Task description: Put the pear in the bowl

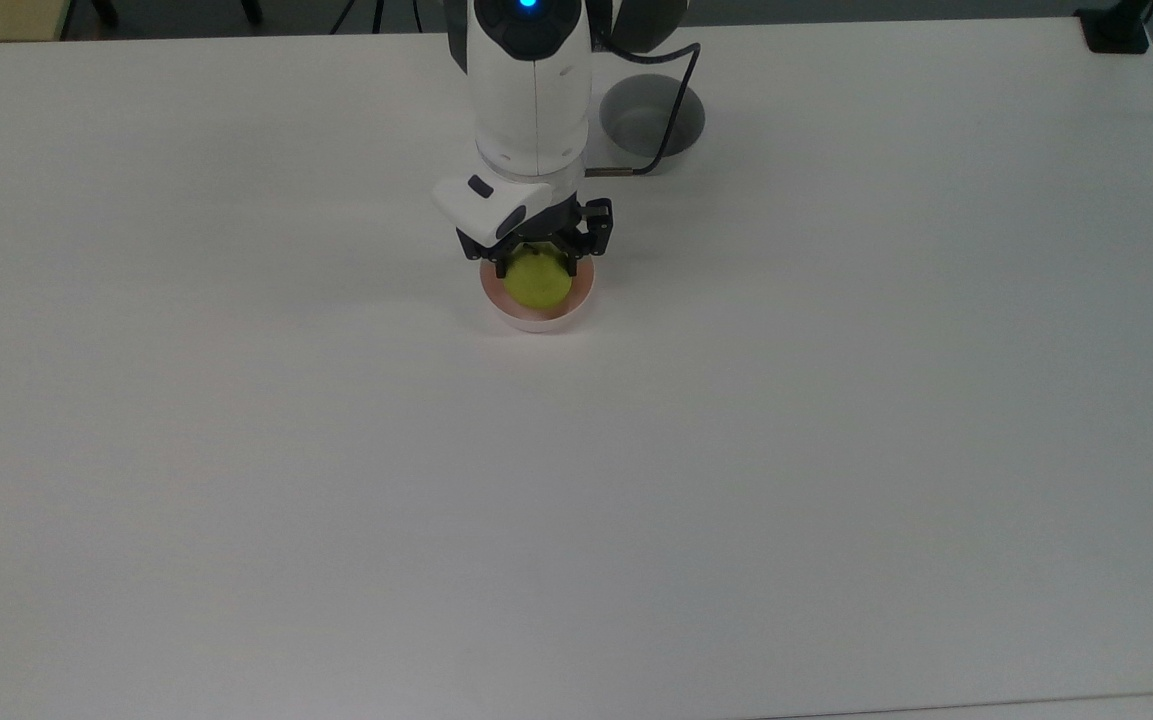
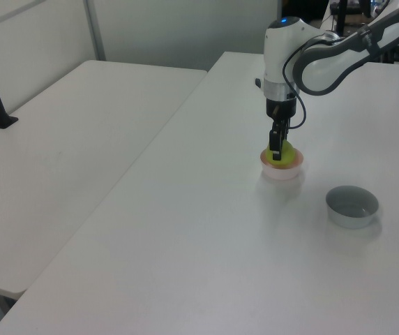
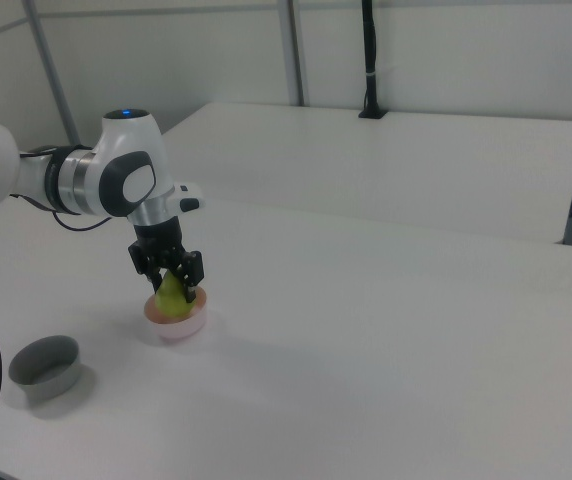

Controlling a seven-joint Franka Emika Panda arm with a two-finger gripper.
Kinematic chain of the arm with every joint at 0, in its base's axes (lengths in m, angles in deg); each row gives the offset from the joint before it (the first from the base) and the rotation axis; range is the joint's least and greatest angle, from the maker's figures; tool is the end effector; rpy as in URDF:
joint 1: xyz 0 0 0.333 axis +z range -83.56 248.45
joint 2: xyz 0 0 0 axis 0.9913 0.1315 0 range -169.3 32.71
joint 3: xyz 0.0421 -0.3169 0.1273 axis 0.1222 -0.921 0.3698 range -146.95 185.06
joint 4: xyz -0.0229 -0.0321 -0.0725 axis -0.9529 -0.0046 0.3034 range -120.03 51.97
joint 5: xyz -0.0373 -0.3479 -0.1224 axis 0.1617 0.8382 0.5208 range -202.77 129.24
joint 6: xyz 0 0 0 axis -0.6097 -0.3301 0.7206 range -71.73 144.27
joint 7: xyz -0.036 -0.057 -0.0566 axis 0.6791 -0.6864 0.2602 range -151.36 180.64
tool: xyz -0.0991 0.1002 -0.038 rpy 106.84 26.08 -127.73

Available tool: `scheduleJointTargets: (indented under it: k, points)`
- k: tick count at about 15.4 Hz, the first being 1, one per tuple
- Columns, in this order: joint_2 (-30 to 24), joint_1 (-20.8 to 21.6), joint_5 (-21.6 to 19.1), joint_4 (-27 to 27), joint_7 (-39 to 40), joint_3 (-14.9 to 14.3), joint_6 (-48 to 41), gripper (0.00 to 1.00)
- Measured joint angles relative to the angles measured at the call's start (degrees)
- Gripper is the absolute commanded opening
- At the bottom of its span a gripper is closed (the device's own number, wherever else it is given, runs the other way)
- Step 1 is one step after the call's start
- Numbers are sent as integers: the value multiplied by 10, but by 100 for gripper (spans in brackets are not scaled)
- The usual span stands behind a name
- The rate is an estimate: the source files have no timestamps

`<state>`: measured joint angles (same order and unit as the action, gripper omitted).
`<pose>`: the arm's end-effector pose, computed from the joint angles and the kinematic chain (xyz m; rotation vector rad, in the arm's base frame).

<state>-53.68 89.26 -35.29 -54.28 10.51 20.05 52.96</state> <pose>0.5901 0.0787 0.3584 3.1202 0.1220 -0.0290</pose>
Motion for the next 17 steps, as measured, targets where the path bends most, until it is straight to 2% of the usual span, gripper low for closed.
scheduleJointTargets:
  k: [2, 3, 5, 14, 17]
  points:
    - [2, 0, 1, -1, -1, 0, 0, 60]
    - [2, 0, 1, -1, -4, 0, 0, 81]
    - [2, 0, 1, -2, -9, 0, 0, 100]
    - [-10, -2, 1, 3, -23, -2, 0, 100]
    - [-28, -9, 2, 27, -37, -2, -43, 100]
